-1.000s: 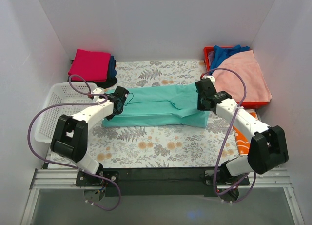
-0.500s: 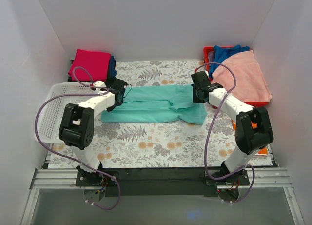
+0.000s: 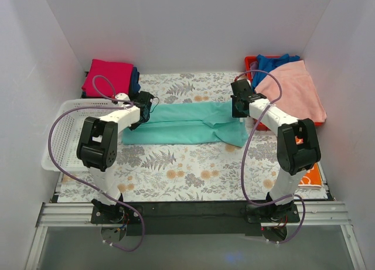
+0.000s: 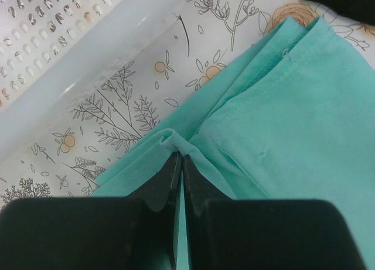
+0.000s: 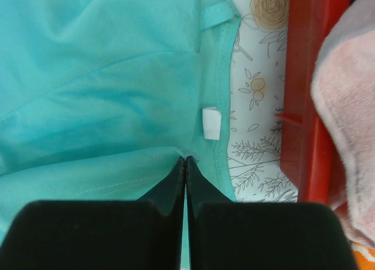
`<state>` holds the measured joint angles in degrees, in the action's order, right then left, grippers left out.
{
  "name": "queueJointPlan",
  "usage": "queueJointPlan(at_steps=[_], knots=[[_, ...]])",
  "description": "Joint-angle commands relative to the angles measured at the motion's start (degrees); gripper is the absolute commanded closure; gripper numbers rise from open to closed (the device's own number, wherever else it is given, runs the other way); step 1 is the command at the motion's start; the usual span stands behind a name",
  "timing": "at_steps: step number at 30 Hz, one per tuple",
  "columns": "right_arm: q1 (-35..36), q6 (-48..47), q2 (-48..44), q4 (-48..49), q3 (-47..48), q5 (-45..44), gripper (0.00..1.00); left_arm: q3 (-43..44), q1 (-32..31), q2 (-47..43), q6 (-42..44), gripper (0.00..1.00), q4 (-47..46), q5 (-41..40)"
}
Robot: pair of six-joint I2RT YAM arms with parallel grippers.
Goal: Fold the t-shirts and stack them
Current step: Fold the other side of the tshirt into a rectangle
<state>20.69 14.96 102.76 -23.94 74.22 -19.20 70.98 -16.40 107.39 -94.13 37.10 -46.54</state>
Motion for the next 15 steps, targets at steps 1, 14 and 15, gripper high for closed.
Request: queueJointPlan(at_steps=[1,14,15], knots=[[-1.88,-1.42,0.86,1.62,4.71,0.13,0.99,1.35,1.20,-1.40,1.22,1.00,-0.80,-3.03],[-2.41,-2.04,1.83,1.62,5.59,2.06,0.65,3.02,1.46,-0.61,3.16,0.50,-1.07,-3.11],[-2.41,-2.13,0.96,1.62,5.76,2.06,0.65,3.20,1.38,-0.95,3.33,0.48,-1.07,-3.11]])
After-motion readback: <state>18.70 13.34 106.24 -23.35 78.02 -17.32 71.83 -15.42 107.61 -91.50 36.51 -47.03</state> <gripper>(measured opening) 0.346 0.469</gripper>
